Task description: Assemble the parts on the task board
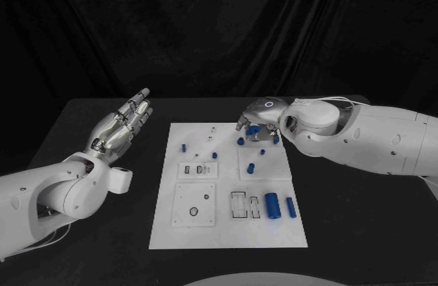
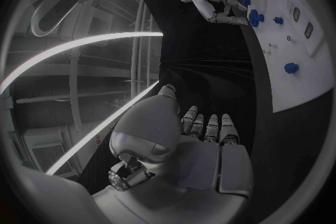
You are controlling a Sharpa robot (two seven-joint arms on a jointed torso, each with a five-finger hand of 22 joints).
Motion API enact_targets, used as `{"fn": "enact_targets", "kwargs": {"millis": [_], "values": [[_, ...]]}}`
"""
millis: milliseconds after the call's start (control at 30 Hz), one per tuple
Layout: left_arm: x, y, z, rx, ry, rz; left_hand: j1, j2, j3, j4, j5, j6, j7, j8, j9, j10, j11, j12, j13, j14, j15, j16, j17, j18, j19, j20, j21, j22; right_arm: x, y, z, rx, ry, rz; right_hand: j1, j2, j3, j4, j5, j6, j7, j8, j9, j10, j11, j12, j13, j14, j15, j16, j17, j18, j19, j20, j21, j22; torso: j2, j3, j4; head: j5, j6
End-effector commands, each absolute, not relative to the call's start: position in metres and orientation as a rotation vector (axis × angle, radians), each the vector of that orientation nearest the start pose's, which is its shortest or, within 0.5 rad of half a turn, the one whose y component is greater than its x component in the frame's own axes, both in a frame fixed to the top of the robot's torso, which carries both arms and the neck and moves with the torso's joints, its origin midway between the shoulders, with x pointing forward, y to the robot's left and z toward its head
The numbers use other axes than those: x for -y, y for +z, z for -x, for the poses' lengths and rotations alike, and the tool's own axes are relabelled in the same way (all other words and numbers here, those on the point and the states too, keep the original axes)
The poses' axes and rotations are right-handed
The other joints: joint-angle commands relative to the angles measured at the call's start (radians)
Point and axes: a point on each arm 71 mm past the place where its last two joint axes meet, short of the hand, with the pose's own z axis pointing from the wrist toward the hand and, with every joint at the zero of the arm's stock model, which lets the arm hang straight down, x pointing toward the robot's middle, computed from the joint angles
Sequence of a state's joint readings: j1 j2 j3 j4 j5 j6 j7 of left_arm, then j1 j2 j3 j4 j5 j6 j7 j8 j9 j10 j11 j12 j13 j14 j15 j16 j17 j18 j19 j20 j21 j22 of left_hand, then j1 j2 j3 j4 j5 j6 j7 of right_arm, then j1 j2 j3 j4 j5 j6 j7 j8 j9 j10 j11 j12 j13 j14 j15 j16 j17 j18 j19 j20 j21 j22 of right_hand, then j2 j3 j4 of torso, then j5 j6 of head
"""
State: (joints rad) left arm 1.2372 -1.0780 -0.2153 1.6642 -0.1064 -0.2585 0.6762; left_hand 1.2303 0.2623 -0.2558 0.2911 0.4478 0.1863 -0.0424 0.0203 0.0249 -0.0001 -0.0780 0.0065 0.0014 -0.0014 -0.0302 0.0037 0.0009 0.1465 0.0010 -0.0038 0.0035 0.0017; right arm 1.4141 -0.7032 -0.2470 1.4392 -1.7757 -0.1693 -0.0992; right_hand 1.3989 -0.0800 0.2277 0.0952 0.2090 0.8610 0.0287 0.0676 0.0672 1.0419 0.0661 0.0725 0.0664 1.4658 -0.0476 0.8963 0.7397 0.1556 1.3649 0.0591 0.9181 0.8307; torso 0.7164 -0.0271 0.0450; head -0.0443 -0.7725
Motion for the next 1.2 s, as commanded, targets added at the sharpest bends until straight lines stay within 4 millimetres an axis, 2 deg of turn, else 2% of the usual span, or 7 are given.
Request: {"fn": "enact_targets", "kwargs": {"millis": [33,233,433,600,900,1067,1200], "values": [[-0.279,-0.178,-0.433,-1.187,-1.664,0.78,0.011,0.003,0.006,0.001,0.008,0.005,0.009,0.007,0.002,0.0,0.007,-0.007,-0.001,0.001,-0.036,-0.004,-0.001,-0.011,-0.001,0.003,-0.004,-0.002,0.15,-0.167,-0.505,-1.594,0.419,0.725,0.003,-0.001,0.01,0.003,0.009,0.006,-0.004,0.001,0.0,0.01,0.0,-0.006,-0.001,0.014,0.003,0.016,0.013,-0.018,-0.003,0.002,0.014,0.016,0.0,-0.0008,0.0006,0.002,-0.002],[-0.279,-0.178,-0.433,-1.189,-1.664,0.781,0.013,0.003,0.007,0.001,0.012,0.007,0.012,0.007,0.002,0.0,0.01,-0.007,-0.001,0.001,-0.036,-0.004,-0.001,-0.01,-0.001,0.004,-0.004,-0.002,0.146,-0.172,-0.509,-1.595,0.425,0.734,-0.001,-0.003,0.024,0.007,0.013,0.021,0.003,0.003,0.001,0.011,0.002,-0.008,-0.002,0.015,0.004,0.043,0.038,-0.022,-0.003,0.003,0.042,0.05,0.002,-0.0008,0.0012,0.0,-0.004],[-0.279,-0.178,-0.433,-1.191,-1.664,0.782,0.029,0.003,0.012,0.0,0.035,0.019,0.021,0.009,0.003,0.0,0.017,-0.007,-0.001,0.001,-0.034,-0.004,-0.001,-0.011,-0.001,0.006,-0.004,-0.002,0.143,-0.175,-0.512,-1.597,0.427,0.739,-0.006,-0.006,0.033,0.011,0.009,0.028,0.011,0.003,0.001,0.014,0.004,-0.008,-0.002,0.017,0.005,0.059,0.053,-0.023,-0.005,0.004,0.055,0.067,0.001,0.0003,0.0002,0.001,-0.007],[-0.278,-0.178,-0.433,-1.188,-1.667,0.78,0.028,0.002,0.01,0.002,0.024,-0.001,0.023,0.005,0.0,0.0,0.021,-0.007,-0.001,0.001,-0.033,-0.004,-0.001,-0.011,-0.001,0.007,-0.004,-0.002,0.143,-0.178,-0.514,-1.6,0.422,0.735,-0.01,-0.008,0.04,0.016,0.003,0.04,0.016,0.005,0.002,0.014,0.005,-0.008,-0.002,0.015,0.005,0.071,0.063,-0.024,-0.009,0.004,0.066,0.082,0.001,-0.0003,-0.001,0.002,-0.012],[-0.278,-0.178,-0.433,-1.189,-1.669,0.78,0.027,0.002,0.01,0.002,0.024,0.003,0.025,0.005,0.001,0.0,0.022,-0.007,-0.001,0.001,-0.032,-0.004,-0.001,-0.011,-0.001,0.008,-0.004,-0.002,0.144,-0.183,-0.517,-1.62,0.41,0.737,-0.013,-0.007,0.047,0.019,-0.006,0.046,0.02,0.004,0.001,0.018,0.006,-0.007,-0.002,0.014,0.005,0.087,0.08,-0.026,-0.01,0.004,0.081,0.101,0.001,0.0001,-0.0001,0.001,-0.015],[-0.278,-0.178,-0.433,-1.19,-1.67,0.781,0.027,0.002,0.01,0.002,0.024,0.003,0.025,0.005,0.001,0.0,0.022,-0.007,-0.001,0.001,-0.032,-0.004,-0.001,-0.011,-0.001,0.008,-0.004,-0.002,0.144,-0.186,-0.517,-1.632,0.406,0.739,-0.015,-0.008,0.051,0.021,-0.009,0.048,0.022,0.003,0.001,0.025,0.005,-0.005,-0.001,0.014,0.004,0.092,0.086,-0.027,-0.011,0.004,0.086,0.108,0.001,-0.0015,-0.0004,0.002,-0.018],[-0.279,-0.178,-0.433,-1.192,-1.669,0.781,0.027,0.003,0.01,0.002,0.025,0.006,0.027,0.006,0.001,0.0,0.024,-0.007,-0.001,0.001,-0.031,-0.004,-0.001,-0.011,-0.001,0.009,-0.004,-0.002,0.145,-0.188,-0.518,-1.639,0.404,0.74,-0.016,-0.01,0.054,0.023,-0.012,0.051,0.024,0.003,0.001,0.032,0.004,-0.004,-0.001,0.013,0.004,0.097,0.09,-0.027,-0.013,0.004,0.09,0.114,0.0,-0.0012,-0.0008,0.003,-0.018]]}}
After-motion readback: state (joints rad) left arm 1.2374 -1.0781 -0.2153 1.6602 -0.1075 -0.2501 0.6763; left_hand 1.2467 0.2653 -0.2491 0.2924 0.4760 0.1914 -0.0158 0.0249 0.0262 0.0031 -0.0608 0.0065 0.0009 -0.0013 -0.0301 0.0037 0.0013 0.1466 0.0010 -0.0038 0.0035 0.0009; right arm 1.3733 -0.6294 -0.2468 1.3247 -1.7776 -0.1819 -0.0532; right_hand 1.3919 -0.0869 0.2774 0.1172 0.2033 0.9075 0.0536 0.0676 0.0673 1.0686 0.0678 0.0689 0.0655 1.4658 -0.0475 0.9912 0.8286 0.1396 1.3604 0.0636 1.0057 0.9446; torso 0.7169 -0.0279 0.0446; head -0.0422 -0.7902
